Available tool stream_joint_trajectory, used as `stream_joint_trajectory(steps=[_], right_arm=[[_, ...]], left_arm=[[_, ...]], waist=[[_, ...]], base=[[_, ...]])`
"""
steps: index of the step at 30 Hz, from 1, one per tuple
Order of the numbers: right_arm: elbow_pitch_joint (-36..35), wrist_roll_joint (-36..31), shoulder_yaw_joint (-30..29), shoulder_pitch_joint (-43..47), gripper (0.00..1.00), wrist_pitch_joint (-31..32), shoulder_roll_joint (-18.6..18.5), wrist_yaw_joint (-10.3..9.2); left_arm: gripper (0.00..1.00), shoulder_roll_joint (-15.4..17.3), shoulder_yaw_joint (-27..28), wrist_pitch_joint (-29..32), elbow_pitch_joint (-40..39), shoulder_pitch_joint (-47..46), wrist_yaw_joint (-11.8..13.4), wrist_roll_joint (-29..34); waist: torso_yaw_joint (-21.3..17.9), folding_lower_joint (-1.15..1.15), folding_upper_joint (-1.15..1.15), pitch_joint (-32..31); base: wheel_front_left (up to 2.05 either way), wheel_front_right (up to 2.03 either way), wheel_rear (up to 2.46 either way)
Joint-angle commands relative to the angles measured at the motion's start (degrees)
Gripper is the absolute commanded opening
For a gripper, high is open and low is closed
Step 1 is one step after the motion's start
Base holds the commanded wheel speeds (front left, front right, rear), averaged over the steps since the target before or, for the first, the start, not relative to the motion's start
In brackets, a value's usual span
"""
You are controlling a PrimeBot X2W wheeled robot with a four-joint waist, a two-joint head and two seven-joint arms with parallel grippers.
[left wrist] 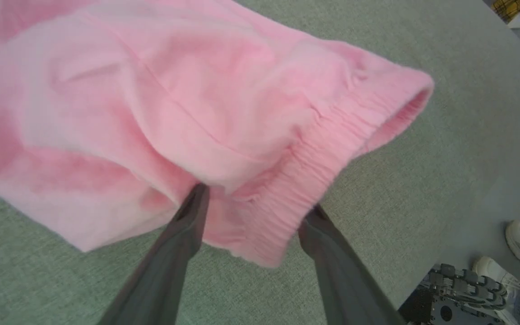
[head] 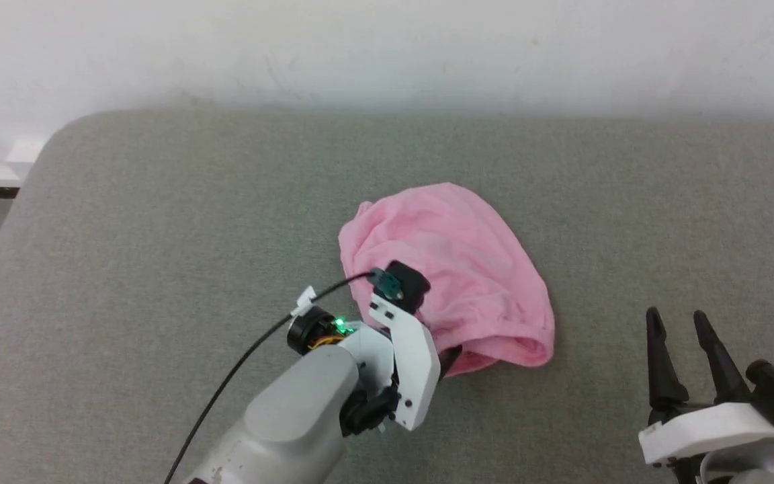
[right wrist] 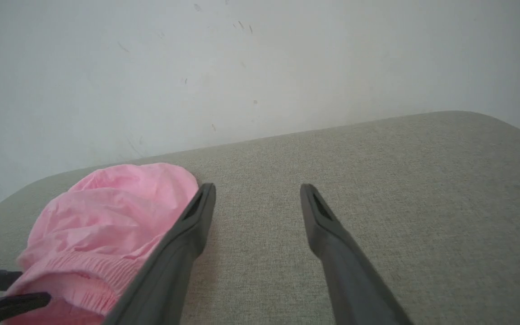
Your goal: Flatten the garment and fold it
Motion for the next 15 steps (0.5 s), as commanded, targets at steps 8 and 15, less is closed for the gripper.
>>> stream_joint_trajectory(steps=[8,15], right_arm=[[0.6,2.6,1.1,2.1,1.00,-0.3,0.1,-0.05],[0.6,2.9,1.2,3.0,1.00,-0.3,0.1,-0.05]], left_arm=[[1.00,3.7,12.8,-2.0,-11.6,4.0,2.9,-11.5],[1.00,10.0,23.0,-13.5,-22.3,9.7,9.3,-11.9]], waist=[[3.1,0.00,0.00,-4.7],[3.9,0.00,0.00,-6.8]], base=[[0.00,0.00,0.00],[0.00,0.00,0.00]])
